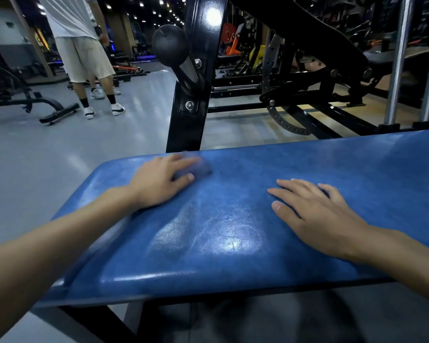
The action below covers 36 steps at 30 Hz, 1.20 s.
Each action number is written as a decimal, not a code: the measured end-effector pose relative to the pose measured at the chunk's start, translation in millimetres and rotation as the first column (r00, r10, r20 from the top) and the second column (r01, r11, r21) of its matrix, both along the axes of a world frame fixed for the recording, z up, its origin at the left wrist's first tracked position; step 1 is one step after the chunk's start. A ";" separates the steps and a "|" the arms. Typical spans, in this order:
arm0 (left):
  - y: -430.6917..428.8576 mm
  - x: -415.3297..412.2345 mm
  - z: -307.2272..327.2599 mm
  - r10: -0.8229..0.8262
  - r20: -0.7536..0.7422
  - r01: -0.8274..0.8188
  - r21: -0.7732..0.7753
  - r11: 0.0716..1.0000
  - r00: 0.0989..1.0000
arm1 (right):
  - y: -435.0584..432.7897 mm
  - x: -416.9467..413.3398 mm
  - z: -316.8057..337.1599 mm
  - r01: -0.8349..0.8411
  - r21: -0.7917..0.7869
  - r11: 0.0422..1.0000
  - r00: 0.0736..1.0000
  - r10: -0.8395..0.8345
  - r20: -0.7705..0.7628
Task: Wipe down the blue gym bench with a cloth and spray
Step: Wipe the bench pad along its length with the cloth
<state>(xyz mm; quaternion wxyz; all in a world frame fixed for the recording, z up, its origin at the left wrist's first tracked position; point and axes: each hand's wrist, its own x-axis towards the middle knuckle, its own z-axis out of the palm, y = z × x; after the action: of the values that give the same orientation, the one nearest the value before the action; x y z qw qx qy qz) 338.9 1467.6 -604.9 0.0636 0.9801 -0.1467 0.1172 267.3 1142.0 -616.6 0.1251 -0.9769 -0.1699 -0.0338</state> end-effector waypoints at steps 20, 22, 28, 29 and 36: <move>67.6 51.7 3.0 0.282 -0.049 -0.283 -0.008 0.959 0.958 | 36.2 0.9 -4.0 -0.057 -0.050 0.997 0.997 0.059 0.046; 62.4 54.9 -0.2 0.367 -0.019 -0.367 0.018 0.930 0.930 | 37.2 1.1 -4.2 -0.051 -0.054 0.997 0.997 0.054 0.056; 1.0 -23.5 0.5 -0.034 -0.005 0.035 0.021 0.999 0.999 | 36.4 0.6 -2.6 -0.050 0.011 0.999 0.997 0.050 0.055; -12.4 -48.3 -0.2 -0.144 -0.005 0.144 0.030 0.989 0.990 | 36.4 -0.6 -1.6 -0.037 0.047 0.998 0.997 0.034 0.070; -36.8 -128.5 1.1 -0.527 -0.009 0.525 0.105 0.845 0.850 | 47.7 -12.8 11.0 -0.010 0.219 0.976 0.980 -0.034 0.197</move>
<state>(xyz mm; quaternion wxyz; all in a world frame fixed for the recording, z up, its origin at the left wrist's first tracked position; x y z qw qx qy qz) 210.4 1430.8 -603.9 0.0412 0.9033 -0.4159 0.0974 254.6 1189.7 -605.6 0.2142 -0.9498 -0.1710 -0.1511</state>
